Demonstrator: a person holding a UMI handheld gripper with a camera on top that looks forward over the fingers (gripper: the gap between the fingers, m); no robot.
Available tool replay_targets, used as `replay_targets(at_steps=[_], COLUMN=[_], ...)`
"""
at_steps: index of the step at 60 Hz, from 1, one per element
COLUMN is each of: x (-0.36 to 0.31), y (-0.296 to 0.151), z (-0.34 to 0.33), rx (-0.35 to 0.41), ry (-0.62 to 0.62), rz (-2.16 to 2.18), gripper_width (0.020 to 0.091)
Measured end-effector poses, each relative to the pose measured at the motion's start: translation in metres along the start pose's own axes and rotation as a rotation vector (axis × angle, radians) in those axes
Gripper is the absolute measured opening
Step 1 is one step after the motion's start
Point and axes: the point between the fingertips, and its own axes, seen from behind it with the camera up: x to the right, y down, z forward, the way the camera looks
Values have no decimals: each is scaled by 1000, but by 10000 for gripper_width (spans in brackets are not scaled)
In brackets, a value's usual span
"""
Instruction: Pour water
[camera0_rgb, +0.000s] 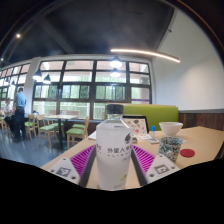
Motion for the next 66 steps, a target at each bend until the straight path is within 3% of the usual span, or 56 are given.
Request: replay_targets(at_steps=[2, 9, 17, 27, 33, 44, 53, 66], x=[-1, 0, 4, 5, -8, 29, 71, 108], y=[5, 4, 7, 8, -7, -71, -86, -87], z=[3, 10, 16, 17, 17, 38, 40, 61], rx=[-16, 10, -9, -39, -67, 22, 93, 189], ry=[15, 47, 42, 55, -20, -41, -86, -106], rz=[-7, -17, 8, 40, 208, 762, 1389, 1921], gripper_width=[582, 517, 415, 414, 411, 414, 415, 415])
